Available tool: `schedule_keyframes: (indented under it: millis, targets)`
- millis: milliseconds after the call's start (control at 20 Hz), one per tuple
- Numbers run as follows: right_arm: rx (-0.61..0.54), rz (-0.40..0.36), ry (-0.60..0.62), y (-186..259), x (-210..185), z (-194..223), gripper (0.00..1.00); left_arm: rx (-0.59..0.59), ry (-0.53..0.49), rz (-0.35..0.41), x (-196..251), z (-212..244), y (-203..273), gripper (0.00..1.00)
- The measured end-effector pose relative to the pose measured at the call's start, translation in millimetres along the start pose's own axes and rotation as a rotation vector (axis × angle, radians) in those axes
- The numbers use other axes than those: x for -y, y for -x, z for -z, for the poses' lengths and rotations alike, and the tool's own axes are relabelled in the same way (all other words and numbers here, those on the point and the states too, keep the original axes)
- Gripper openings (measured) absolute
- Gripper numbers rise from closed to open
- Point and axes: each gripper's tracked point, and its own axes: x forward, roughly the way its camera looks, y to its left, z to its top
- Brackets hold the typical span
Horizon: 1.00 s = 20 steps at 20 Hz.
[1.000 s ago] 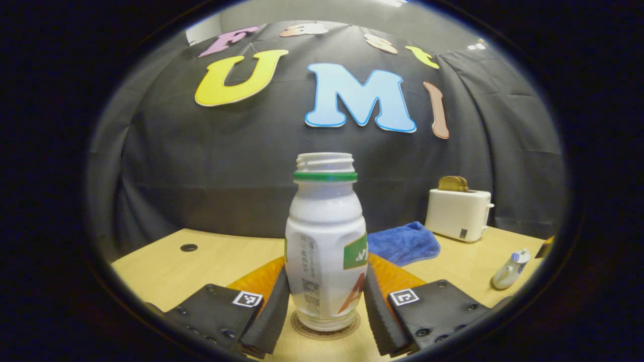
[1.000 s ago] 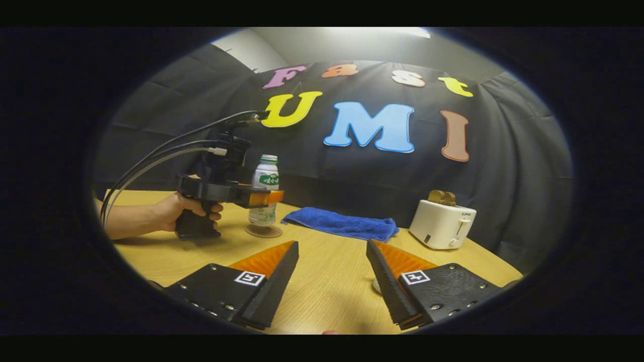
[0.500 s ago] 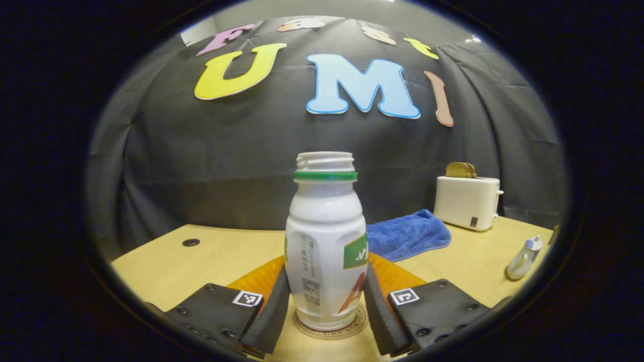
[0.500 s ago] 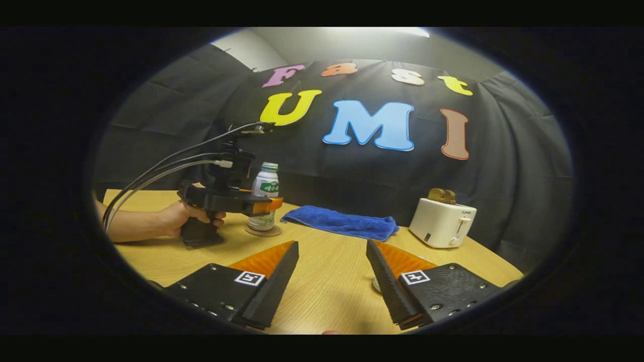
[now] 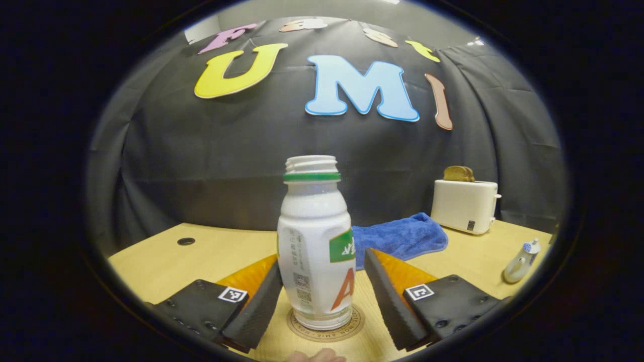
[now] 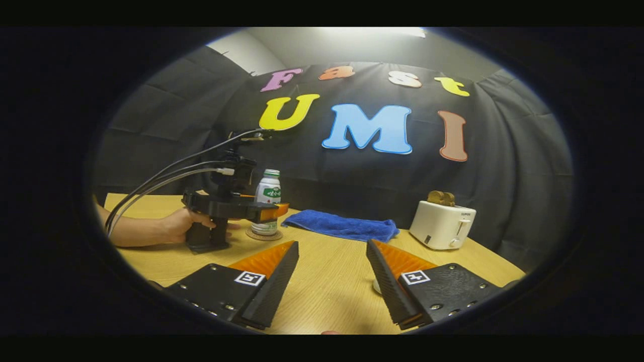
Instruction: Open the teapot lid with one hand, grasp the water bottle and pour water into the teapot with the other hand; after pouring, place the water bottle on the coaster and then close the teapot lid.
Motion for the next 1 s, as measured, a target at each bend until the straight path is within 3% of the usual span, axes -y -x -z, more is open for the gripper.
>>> schedule_keyframes:
  millis: [450, 600, 800, 900, 1000]
  targets:
    - [-0.001, -0.013, -0.012, 0, -3, 0, 0.83, -0.026, 0.027, -0.040, -10, 4, 46, 1.00]
    - [0.023, -0.020, -0.032, 3, -5, -7, 0.83, 0.011, 0.034, -0.074, -14, -7, 92, 1.00]
    - [0.011, 0.044, -0.081, 16, 2, -12, 0.83, 0.060, -0.007, -0.092, 15, -19, 166, 1.00]
    - [-0.015, 0.041, -0.172, 30, -10, -9, 0.83, 0.080, -0.062, -0.067, 39, -21, 199, 1.00]
    - [-0.036, 0.096, -0.192, 45, -6, -3, 0.83, 0.107, -0.050, -0.050, 57, -22, 222, 1.00]
